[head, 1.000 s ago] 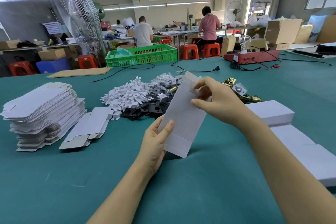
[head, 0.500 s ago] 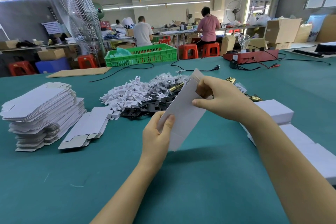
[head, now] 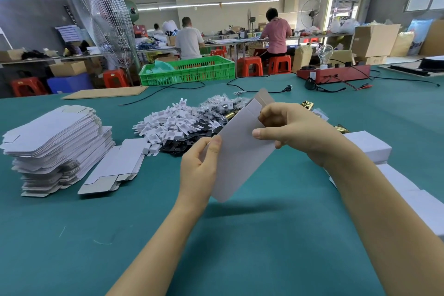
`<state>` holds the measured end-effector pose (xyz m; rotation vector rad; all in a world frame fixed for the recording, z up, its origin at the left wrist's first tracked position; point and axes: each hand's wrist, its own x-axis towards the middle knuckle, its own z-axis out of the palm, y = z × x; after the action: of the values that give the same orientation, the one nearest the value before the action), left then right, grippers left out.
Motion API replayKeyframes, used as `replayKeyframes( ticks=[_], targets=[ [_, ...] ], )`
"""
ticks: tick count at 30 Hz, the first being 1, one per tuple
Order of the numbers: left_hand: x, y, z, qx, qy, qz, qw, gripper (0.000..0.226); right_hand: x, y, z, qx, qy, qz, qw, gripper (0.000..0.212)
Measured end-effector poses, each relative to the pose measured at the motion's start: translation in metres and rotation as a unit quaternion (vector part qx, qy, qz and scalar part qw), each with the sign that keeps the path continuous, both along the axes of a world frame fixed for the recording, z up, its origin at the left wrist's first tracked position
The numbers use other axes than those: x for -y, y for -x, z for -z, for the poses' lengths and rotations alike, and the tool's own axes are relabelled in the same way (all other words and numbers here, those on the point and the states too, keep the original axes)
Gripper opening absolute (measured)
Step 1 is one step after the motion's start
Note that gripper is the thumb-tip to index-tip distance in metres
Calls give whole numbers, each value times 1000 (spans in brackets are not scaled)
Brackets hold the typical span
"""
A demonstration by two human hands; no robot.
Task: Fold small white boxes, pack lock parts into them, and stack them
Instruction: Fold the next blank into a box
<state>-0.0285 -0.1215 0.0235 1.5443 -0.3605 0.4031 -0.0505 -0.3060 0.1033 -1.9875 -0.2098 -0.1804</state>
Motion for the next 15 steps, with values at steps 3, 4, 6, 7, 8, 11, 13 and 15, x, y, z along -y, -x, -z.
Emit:
replayKeyframes(
  ticks=[3, 4, 6, 7, 8, 11, 13, 15],
  targets=[
    [-1, -1, -2, 6, -2, -8, 1000, 35, 4, 3, 0, -25, 16, -45, 999, 19],
    [-1, -2, -2, 5, -2, -11, 1000, 37, 5, 4, -1, -28, 25, -62, 997, 21],
    [-3, -4, -2, 1, -7, -13, 1000, 37, 7, 6, -1, -35, 50, -100, 993, 31],
    [-4, -4, -3, -3, -13, -11, 1000, 36, 7, 7, -1, -38, 72, -113, 990, 39],
    [-4, -4, -3, -6, -19, -6, 1000, 35, 7, 7, 0, -40, 96, -113, 988, 45],
    [-1, -3, -3, 0, -38, -16, 999, 21, 4, 2, 4, -9, 94, -53, 994, 41],
    [-2, -2, 0, 89, -123, -105, 983, 28, -1, 0, 6, 12, 66, 4, 998, 30],
    [-5, -4, 4, 223, -268, -240, 906, 46, -5, -4, 8, 14, 56, 40, 997, 22]
  ],
)
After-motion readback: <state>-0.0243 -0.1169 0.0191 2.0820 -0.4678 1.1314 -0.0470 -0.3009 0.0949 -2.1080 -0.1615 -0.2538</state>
